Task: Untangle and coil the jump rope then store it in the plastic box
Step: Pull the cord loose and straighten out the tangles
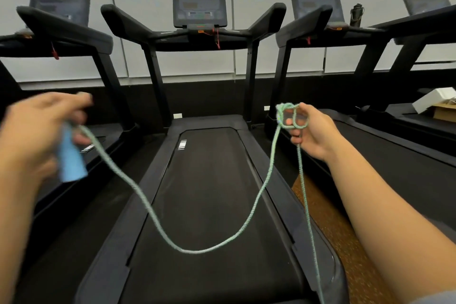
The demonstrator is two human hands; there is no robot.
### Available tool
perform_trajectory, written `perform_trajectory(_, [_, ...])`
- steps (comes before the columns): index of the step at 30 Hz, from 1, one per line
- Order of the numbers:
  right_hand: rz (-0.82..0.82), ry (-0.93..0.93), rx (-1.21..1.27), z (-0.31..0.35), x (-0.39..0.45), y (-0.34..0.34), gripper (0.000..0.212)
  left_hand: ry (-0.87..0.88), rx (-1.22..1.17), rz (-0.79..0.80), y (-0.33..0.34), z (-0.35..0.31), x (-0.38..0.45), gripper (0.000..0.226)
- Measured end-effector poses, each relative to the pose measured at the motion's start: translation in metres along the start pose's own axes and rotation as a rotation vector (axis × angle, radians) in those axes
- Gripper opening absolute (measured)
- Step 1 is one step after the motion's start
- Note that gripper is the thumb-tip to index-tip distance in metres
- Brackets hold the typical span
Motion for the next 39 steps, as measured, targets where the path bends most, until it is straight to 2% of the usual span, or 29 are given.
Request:
perform_trajectory(1, [0.05, -0.001, -0.004, 0.001, -0.004, 0.02, 0.037, -0.014, 0.005, 0.001, 0.019, -0.001, -0.01, 0.013])
perform_trajectory(2, [0.096, -0.004, -0.008, 0.001, -0.01, 0.039, 0.038, -0.107, 0.071, 0.058, 0.046, -0.008, -0.027, 0.014])
perform_trajectory(4, [0.181, -0.014, -0.012, 0.003, -0.022, 0.074, 0.039, -0.125, 0.066, 0.19, 0.098, 0.0, -0.044, 0.023])
perform_trajectory(7, [0.278, -0.032, -0.017, 0.005, -0.043, 0.116, 0.04, -0.219, 0.018, 0.295, 0.138, 0.016, -0.06, 0.044])
perform_trajectory(9, [0.324, -0.045, -0.039, 0.006, -0.055, 0.134, 0.04, -0.24, -0.035, 0.364, 0.163, 0.018, -0.076, 0.043])
perform_trajectory(12, [0.376, -0.062, -0.062, 0.005, -0.067, 0.152, 0.04, -0.261, -0.106, 0.421, 0.183, 0.024, -0.086, 0.037])
perform_trajectory(18, [0.429, -0.038, -0.116, -0.005, -0.075, 0.163, 0.04, -0.335, -0.276, 0.473, 0.196, 0.027, -0.091, 0.047])
perform_trajectory(20, [0.442, -0.03, -0.105, -0.002, -0.076, 0.162, 0.04, -0.341, -0.24, 0.475, 0.195, 0.033, -0.089, 0.046])
perform_trajectory(24, [0.469, -0.018, -0.076, 0.002, -0.078, 0.159, 0.04, -0.202, -0.143, 0.482, 0.191, 0.03, -0.084, 0.037])
perform_trajectory(29, [0.47, -0.003, -0.14, -0.004, -0.08, 0.158, 0.039, -0.077, -0.202, 0.313, 0.183, 0.02, -0.076, 0.051])
perform_trajectory(36, [0.39, 0.026, -0.256, -0.014, -0.078, 0.157, 0.032, 0.089, -0.085, 0.227, 0.175, 0.005, -0.076, 0.029])
perform_trajectory(39, [0.334, 0.061, -0.246, -0.019, -0.08, 0.158, 0.034, 0.163, -0.12, 0.167, 0.173, 0.0, -0.078, 0.025])
Point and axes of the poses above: each hand's wrist, its own x-axis towards the middle knuckle, its own y-axis out of the palm, z = x × y, the point moved 10 cm from there along x, towards the middle knuckle, and after that the axes turned 1 degree about y, right-handed, at the moved point
